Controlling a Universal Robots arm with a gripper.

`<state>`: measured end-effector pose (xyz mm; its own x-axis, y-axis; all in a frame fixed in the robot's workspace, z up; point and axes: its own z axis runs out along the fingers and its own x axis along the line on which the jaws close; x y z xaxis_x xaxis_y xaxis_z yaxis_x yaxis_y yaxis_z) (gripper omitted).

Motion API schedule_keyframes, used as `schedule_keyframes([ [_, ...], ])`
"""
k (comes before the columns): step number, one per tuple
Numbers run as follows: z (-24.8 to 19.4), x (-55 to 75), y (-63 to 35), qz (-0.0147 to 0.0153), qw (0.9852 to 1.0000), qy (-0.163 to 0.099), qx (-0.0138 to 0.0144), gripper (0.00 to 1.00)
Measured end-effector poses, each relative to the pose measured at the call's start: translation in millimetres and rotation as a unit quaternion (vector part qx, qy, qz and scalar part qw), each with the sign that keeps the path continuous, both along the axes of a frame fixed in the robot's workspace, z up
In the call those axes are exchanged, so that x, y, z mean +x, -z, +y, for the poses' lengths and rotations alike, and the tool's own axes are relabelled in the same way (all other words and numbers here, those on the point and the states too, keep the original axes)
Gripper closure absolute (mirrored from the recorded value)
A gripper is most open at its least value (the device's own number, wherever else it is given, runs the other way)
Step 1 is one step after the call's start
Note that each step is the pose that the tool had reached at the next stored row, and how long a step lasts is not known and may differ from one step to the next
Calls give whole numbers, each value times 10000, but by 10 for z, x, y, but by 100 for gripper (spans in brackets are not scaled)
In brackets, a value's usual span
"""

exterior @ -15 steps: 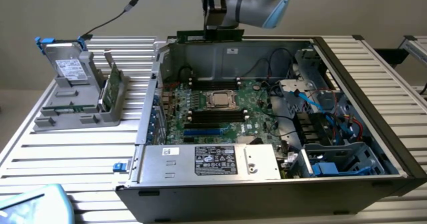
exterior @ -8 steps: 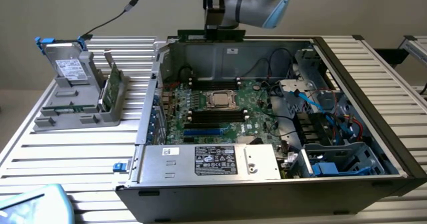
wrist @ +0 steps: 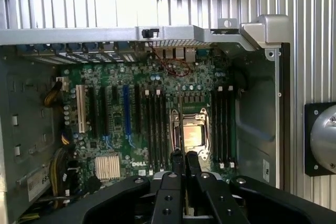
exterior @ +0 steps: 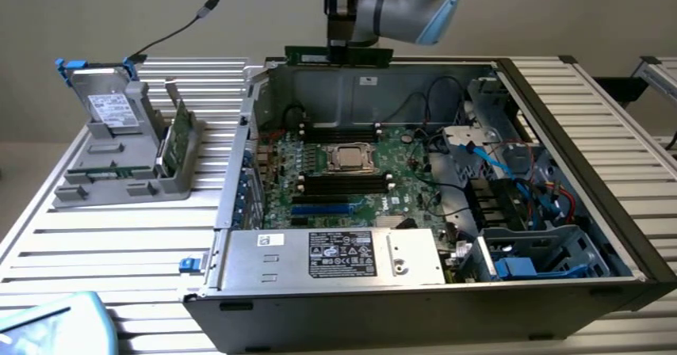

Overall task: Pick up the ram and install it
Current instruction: 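Insert the ram into the slot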

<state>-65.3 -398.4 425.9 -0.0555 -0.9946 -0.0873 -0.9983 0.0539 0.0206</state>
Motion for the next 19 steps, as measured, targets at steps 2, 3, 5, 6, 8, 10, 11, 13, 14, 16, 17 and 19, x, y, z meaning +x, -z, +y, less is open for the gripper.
schedule_keyframes([
  [2,0,37,0,-2,10000,6,-9,86],
  [3,0,60,0,-2,10000,7,-14,86],
  [5,0,120,0,-2,10000,6,-27,86],
  [6,0,150,1,-2,10000,7,-34,86],
  [8,0,208,1,-2,10000,6,-52,86],
  [10,0,255,1,-2,10000,6,-72,86],
  [11,-3,268,4,-3,10000,7,-79,86],
  [13,-11,273,17,-8,10000,11,-90,86],
  [14,-15,273,25,-12,10000,15,-97,86],
  [16,-22,274,42,-16,9999,24,-112,86],
  [17,-25,274,50,-16,9999,31,-122,86],
  [19,-32,274,66,-16,9999,44,-145,86],
])
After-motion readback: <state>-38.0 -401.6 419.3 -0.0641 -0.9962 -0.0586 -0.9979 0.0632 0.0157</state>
